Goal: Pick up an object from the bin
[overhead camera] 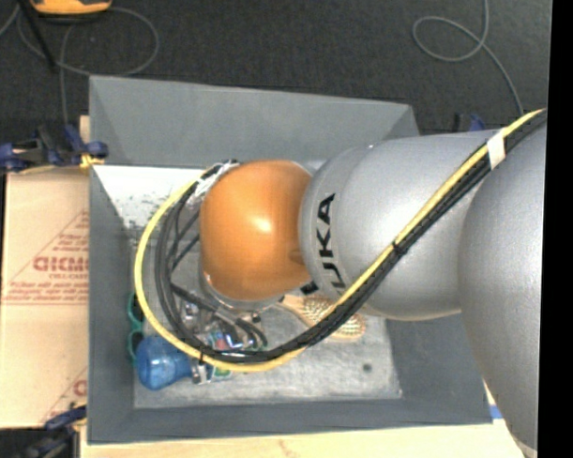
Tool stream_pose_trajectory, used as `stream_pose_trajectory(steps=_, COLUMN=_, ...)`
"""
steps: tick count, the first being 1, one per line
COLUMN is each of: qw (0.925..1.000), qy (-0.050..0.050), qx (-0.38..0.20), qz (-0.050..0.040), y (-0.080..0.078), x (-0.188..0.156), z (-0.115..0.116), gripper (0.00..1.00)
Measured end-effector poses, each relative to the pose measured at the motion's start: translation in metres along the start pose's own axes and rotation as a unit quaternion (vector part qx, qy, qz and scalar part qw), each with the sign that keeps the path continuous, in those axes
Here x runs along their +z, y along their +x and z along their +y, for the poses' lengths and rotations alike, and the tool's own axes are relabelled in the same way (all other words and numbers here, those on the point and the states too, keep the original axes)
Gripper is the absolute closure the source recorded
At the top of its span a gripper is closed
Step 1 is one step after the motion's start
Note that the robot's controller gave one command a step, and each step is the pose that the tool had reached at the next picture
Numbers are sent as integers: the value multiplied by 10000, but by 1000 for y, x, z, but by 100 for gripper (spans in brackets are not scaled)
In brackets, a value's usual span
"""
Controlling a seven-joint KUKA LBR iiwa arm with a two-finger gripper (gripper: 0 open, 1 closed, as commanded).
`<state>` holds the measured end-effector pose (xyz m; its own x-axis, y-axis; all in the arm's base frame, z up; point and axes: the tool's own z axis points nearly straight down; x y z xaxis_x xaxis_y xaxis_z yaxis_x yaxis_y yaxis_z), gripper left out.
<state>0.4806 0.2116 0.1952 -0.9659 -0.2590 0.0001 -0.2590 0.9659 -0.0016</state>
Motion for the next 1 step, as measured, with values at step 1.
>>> stream_pose_trajectory(steps=1, qw=10000, qy=-3, qx=27, qz=-22, y=8, x=-28, z=-3, gripper=100)
